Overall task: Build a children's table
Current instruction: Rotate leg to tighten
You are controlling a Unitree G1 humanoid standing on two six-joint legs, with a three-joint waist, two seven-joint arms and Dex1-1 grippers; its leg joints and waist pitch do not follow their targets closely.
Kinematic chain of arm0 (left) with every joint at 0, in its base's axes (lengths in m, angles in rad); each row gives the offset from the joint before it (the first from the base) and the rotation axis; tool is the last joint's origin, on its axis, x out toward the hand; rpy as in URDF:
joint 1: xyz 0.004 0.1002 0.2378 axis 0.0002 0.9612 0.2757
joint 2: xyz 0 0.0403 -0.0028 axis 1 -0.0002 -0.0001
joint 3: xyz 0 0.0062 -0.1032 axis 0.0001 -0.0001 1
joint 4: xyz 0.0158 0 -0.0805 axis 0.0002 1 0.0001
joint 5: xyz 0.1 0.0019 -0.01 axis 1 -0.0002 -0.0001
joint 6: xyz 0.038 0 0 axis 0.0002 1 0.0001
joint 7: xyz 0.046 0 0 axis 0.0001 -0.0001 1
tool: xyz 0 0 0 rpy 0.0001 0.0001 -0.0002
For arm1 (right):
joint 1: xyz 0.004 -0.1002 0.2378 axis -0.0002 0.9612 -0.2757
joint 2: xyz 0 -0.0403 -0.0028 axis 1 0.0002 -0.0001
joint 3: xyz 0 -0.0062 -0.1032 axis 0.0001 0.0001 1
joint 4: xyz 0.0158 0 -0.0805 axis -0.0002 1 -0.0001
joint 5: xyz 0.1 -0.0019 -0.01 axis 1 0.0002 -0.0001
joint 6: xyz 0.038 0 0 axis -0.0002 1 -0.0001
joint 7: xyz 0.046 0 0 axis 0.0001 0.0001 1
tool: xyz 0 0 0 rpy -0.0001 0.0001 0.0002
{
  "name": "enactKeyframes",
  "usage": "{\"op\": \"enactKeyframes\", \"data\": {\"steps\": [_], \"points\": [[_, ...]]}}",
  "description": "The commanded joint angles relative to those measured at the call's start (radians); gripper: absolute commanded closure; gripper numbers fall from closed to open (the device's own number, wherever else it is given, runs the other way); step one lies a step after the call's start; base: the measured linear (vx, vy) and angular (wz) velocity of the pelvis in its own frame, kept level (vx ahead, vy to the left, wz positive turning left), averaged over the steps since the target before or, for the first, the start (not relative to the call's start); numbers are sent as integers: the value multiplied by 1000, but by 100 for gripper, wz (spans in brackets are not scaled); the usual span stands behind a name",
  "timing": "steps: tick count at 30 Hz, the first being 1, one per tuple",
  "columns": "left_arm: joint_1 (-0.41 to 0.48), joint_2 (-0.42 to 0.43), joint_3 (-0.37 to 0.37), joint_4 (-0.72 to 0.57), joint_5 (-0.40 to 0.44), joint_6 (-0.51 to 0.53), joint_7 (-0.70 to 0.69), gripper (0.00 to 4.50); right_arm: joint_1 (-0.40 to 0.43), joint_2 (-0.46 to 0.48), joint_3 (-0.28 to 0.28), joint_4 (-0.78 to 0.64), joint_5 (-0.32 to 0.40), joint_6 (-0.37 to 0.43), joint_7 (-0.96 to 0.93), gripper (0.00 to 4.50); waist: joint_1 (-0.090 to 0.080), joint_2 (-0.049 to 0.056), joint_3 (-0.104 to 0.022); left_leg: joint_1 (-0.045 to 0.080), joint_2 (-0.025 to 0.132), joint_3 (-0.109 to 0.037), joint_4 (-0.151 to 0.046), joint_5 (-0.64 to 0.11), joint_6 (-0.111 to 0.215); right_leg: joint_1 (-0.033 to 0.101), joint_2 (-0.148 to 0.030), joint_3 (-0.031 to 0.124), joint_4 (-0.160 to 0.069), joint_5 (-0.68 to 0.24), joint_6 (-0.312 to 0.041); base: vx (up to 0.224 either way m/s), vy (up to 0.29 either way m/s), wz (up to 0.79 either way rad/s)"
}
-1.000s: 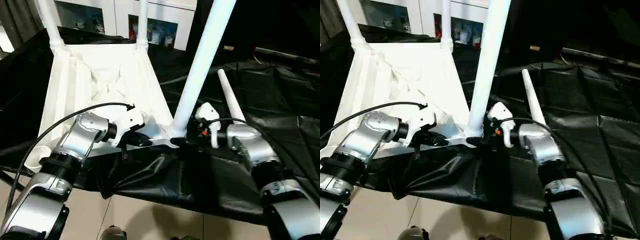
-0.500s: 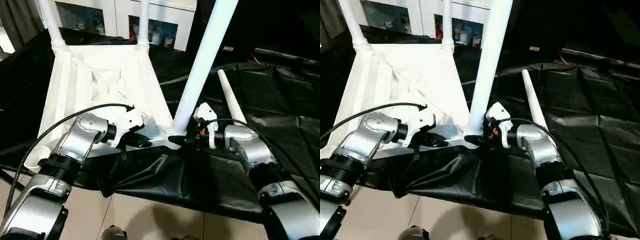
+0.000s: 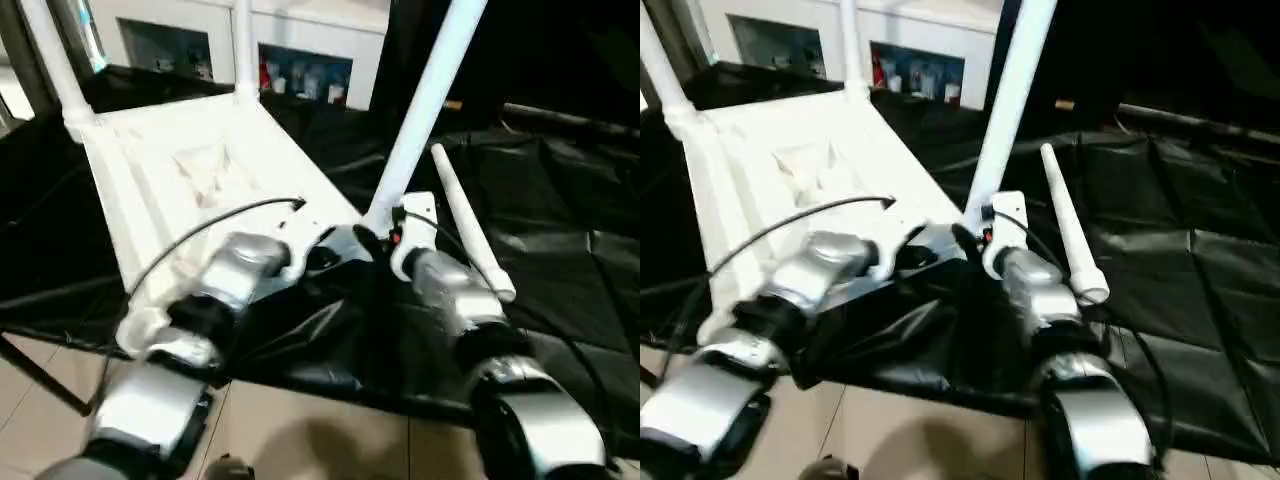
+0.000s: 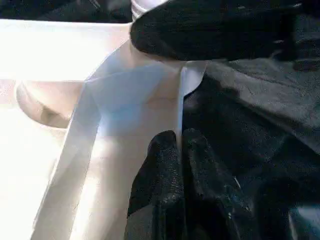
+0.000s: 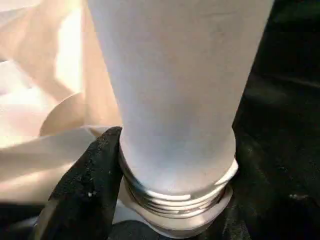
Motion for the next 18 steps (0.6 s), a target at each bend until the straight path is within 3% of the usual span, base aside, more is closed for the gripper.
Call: {"op": "enactKeyframes", "data": {"steps": [1,2,6,8,10,11,12,13,16,18], "points": [[-25,-54,6,-1,-21,-13,37,450,17,63,13,58,37,30,23,118,-9,19,-63,20,28,-20,-72,-289,-47,26,-77,41,-93,-250,-161,0,0,0],[-31,-53,5,11,-17,-25,32,450,6,64,-3,55,35,25,18,104,-9,19,-63,20,28,-19,-71,-282,-39,27,-76,41,-91,-226,-165,0,0,0],[-26,-35,-1,6,-18,-46,-1,450,-1,43,23,43,4,9,48,61,-8,15,-67,13,25,-17,-68,-224,-18,35,-76,41,-81,-135,-186,0,0,0],[-4,2,-10,-18,-28,-74,-66,450,4,-13,82,15,-40,-25,142,61,-7,0,-65,10,25,-15,-67,-210,-4,38,-77,39,-83,-148,-190,0,0,0],[7,16,-11,-30,-29,-79,-91,450,9,-35,99,3,-51,-32,184,61,-6,6,-66,9,26,-15,-65,-198,3,38,-79,41,-83,-149,-188,0,0,0],[25,29,-9,-53,-44,-106,-136,450,18,-62,122,-18,-68,-16,220,61,-8,-8,-65,7,27,-14,-65,-190,9,40,-78,40,-84,-149,-187,0,0,0],[41,40,2,-80,-71,-109,-184,450,27,-93,142,-44,-85,-6,257,61,-4,-4,-68,4,25,-14,-61,-156,19,45,-79,40,-78,-119,-190,0,0,0],[70,72,8,-131,-106,-122,-273,450,45,-146,156,-108,-82,32,337,61,-6,-17,-70,0,26,-11,-57,-120,38,45,-76,40,-72,-63,-199,0,0,0],[101,124,1,-182,-129,-127,-373,450,72,-216,178,-194,-66,59,472,61,-2,-12,-73,-1,26,-8,-50,-56,83,45,-73,38,-54,50,-227,0,0,0],[117,153,-1,-210,-143,-131,-424,450,94,-254,209,-245,-59,67,562,61,-3,-10,-72,2,28,-7,-49,-58,92,41,-71,38,-52,71,-238,0,0,0]]}}
